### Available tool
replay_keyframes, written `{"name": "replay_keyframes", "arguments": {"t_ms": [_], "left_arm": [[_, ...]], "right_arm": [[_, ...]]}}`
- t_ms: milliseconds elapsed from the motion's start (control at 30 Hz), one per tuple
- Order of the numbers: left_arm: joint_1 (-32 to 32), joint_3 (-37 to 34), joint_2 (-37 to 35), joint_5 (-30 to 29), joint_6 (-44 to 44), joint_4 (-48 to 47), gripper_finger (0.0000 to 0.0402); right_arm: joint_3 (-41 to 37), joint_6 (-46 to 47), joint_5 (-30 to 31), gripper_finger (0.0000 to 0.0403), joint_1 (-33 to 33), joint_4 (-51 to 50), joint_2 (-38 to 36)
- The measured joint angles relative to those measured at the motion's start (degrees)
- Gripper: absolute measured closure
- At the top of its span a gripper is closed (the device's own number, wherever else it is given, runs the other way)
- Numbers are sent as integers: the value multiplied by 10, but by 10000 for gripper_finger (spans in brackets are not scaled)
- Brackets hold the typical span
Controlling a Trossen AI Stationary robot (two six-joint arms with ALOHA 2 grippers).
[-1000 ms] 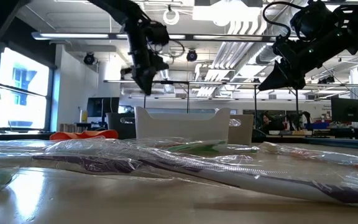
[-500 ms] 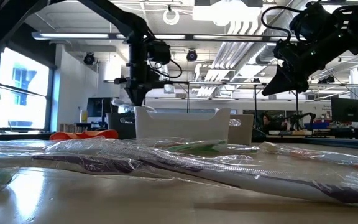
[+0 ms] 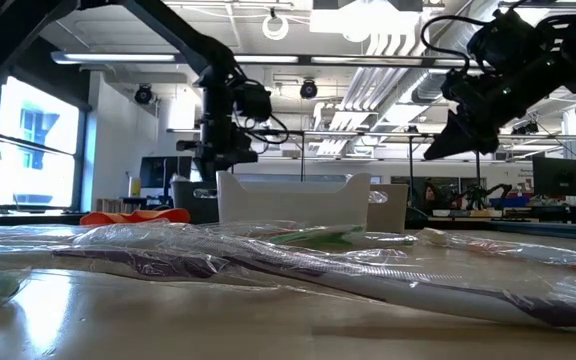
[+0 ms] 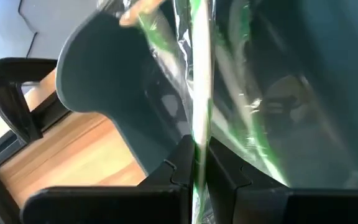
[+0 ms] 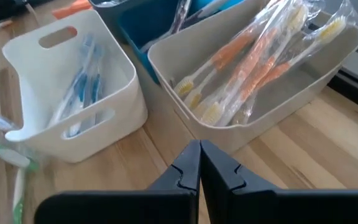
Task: Pick & Place Toothbrushes
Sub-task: Put the green toothbrush into the dark blue bin, then put the purple toothbrush into the blue bin
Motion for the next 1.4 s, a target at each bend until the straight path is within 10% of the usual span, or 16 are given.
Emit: {"name": "replay_keyframes", "arguments": {"t_ms": [1400], "left_arm": [[-1, -17, 0, 52, 44, 67, 284]], "right_arm": [[0, -1, -2, 401, 0, 12, 0]]}}
